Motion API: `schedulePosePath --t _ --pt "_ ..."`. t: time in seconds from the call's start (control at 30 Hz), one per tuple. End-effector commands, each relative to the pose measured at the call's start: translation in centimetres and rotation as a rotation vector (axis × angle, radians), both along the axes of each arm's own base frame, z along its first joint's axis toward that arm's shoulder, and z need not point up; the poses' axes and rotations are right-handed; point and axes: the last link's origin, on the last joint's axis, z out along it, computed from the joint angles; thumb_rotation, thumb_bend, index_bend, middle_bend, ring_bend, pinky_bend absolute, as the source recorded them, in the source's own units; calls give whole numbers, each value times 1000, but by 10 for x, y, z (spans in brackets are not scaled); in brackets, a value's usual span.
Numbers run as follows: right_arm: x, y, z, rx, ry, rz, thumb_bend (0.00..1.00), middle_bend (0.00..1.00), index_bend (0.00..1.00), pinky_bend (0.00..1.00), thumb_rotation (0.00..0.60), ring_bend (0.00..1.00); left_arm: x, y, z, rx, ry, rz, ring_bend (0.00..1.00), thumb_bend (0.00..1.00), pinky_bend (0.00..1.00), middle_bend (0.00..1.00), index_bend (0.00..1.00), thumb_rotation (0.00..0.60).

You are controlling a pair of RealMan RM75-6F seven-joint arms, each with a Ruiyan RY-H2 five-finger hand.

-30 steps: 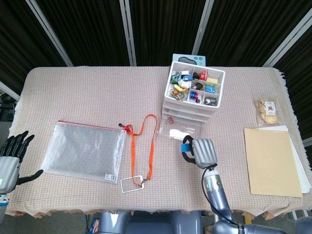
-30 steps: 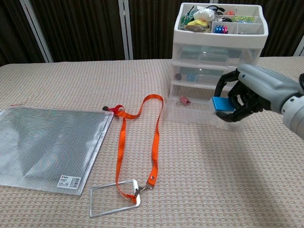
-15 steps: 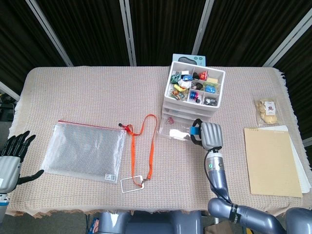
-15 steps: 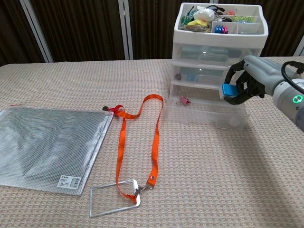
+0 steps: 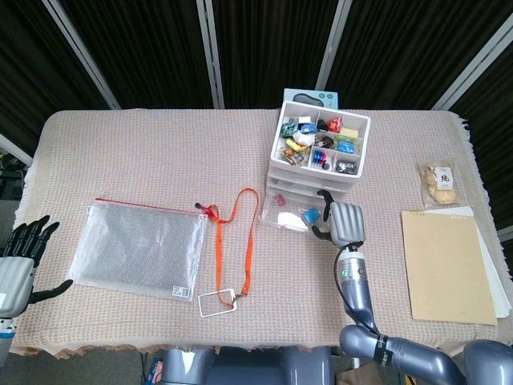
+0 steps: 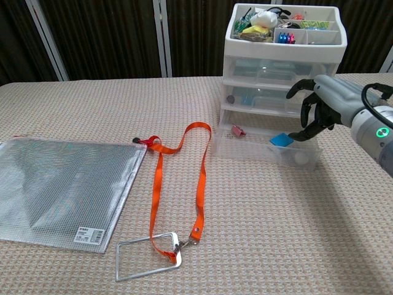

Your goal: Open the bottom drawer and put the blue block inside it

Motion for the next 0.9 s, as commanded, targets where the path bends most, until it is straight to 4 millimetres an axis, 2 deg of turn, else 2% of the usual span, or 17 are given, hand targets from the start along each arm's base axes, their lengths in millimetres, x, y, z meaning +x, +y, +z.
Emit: schedulePosePath --t 0.03,0.1,0.2,0.27,0.33,0.47,0.67,0.9 --pt "2 10 5 -8 -14 47 126 500 285 561 600 506 0 0 0 0 -1 0 0 119 0 0 76 600" --pt "5 18 10 -28 -4 110 150 469 303 535 600 467 1 0 0 0 -6 -2 0 119 0 0 77 600" --pt "2 37 15 -51 80 246 164 372 304 475 600 341 2 -1 1 8 -8 -12 0 121 0 0 77 600" --pt "-6 53 18 -44 165 358 166 296 298 380 600 248 2 -2 1 15 -9 -17 0 121 0 0 77 600" --pt "-16 68 19 -9 231 439 168 217 266 264 600 158 2 -2 2 21 -9 -23 0 120 0 0 78 600" --pt "-32 91 18 40 403 570 224 129 182 177 600 55 3 -2 2 32 -8 -36 0 119 0 0 78 600" --pt "-45 107 11 16 667 709 313 49 116 126 600 0 4 -2 2 48 -7 -49 0 120 0 0 77 600" --pt "-49 111 -5 -41 947 819 330 39 114 114 600 0 3 -2 2 57 -4 -56 0 118 0 0 78 600"
